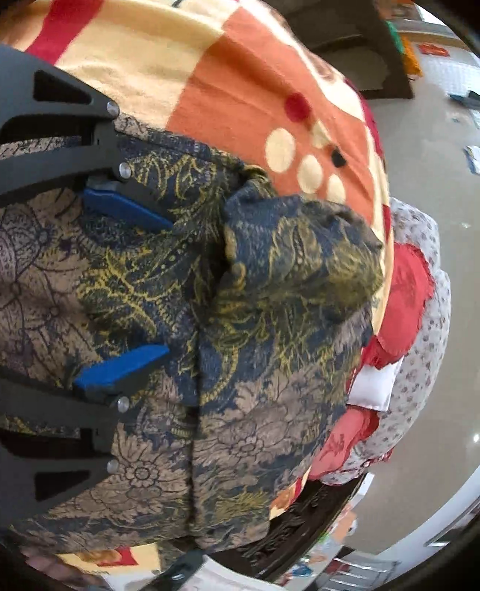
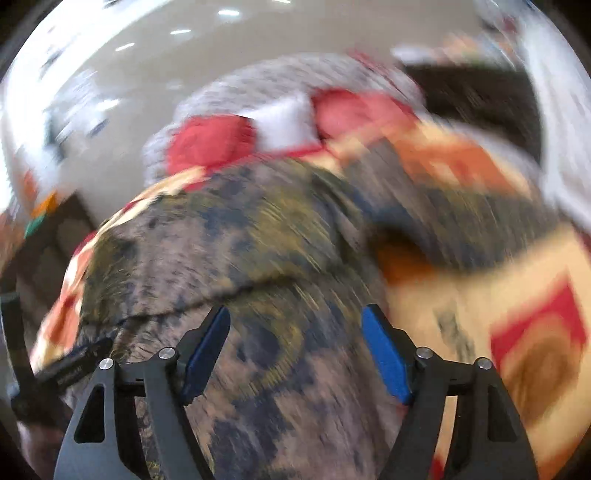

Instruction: Fold small clothes

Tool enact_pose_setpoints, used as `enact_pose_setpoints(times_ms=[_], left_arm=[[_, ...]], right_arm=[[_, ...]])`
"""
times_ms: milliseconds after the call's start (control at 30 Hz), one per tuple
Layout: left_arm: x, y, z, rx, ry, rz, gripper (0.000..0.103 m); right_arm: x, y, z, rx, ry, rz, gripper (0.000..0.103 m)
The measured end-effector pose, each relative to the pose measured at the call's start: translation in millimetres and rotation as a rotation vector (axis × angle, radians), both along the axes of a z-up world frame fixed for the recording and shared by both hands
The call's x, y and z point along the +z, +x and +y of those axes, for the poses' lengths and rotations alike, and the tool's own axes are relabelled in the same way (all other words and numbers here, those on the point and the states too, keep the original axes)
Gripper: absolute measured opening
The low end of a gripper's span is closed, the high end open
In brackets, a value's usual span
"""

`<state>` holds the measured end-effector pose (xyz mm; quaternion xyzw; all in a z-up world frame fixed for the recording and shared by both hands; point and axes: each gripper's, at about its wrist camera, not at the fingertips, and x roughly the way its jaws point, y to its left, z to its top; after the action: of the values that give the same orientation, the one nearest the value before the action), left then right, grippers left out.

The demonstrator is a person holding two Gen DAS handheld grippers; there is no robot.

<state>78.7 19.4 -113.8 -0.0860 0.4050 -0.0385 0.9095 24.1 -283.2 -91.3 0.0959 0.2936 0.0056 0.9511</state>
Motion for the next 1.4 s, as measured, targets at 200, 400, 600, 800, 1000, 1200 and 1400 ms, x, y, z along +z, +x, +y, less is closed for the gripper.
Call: enact_pose_setpoints(times_ms=[200,400,600,800,1000,1200,1400], left_arm=[[3,2,1,-0.003,-0.031,-0.007,0.07],[3,1,8,0.006,-0.071,-0.017,0.07],[4,0,10,0.014,-0.084,-0.021,0.07],[3,0,11,0.02,-0.086,-0.021,0.07],[3,1,10,0.023,-0.077,-0.016,0.07],[3,1,10,0.021,-0.076,-0.016,0.07],[3,1,9,0.022,-0.072,-0.013,0.07]], right_arm=[[-13,88,35,0.288,-0.031,0.156,0.067],[-34,78,-23,0.219,0.021,0.21,0.035],[-22,43,-61,0.129,0.211,0.158,0.044],[-42,48,-55,0.11,0.169,0.182,0.045],[-38,71,-57,0.135,0.236,0.119,0.049],[-45,90,-68,0.079,0.351,0.125,0.021],[-47,63,-89,-0.028,0.315,0.119,0.019]])
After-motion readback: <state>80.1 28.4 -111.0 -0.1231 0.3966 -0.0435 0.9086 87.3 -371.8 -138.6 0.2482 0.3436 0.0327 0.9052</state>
